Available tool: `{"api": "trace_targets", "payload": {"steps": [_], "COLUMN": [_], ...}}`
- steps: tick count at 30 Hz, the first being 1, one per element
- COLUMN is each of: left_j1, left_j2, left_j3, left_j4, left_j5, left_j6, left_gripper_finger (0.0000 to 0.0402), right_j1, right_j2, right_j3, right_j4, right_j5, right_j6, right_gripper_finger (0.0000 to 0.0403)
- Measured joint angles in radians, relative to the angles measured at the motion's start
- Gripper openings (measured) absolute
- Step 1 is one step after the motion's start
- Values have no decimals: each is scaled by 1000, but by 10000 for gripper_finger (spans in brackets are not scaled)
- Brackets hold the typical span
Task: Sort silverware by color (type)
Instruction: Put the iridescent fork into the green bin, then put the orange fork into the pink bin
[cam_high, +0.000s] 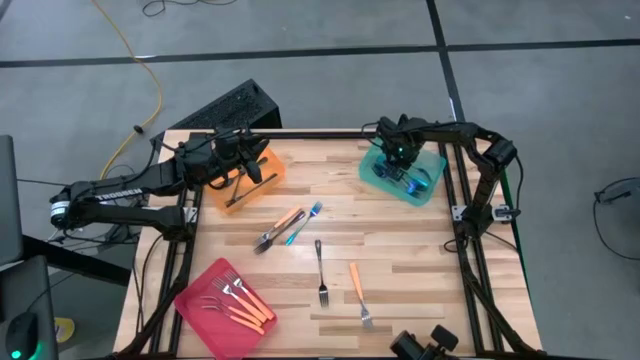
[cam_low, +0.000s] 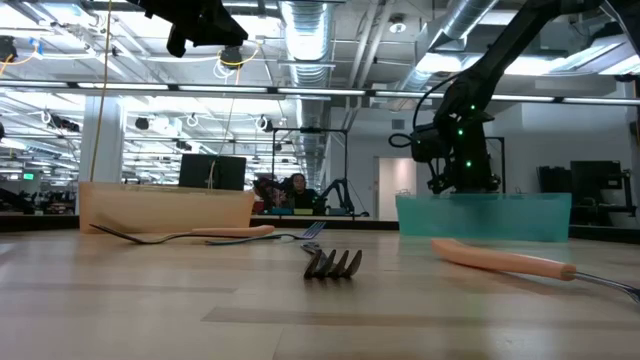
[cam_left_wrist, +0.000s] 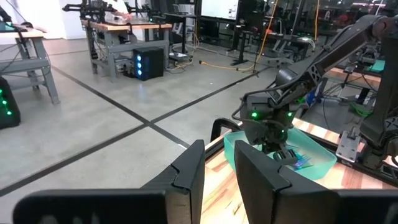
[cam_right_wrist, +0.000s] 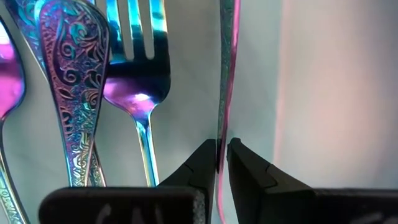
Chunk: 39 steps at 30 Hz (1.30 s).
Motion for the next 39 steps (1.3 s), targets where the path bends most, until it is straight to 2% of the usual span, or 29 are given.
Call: {"api": "trace_targets", "payload": {"steps": [7,26,29,36,39], "left_j1": [0,0,0,0,0], "left_j2": [0,0,0,0,0], "left_j3": [0,0,0,0,0], "left_j4": [0,-1,-4,-6,-12], "left_j5": [-5,-12,-12,-14,-14], "left_j6": [0,2,18,19,19], "left_gripper_finger": [73,73,73,77,79], "right_j1": [-7,-20,-20,-20,-20], "right_j2": [-9,-9,-9,-9,-9], "right_j3": [50,67,67,67,67], "right_j4": [-16,-54,-55,-56,-56], "right_j5": [-61,-102,-102,-88,-87], "right_j6": [-4,-10,-10,-5,-9], "right_gripper_finger": [69,71,86,146,158]}}
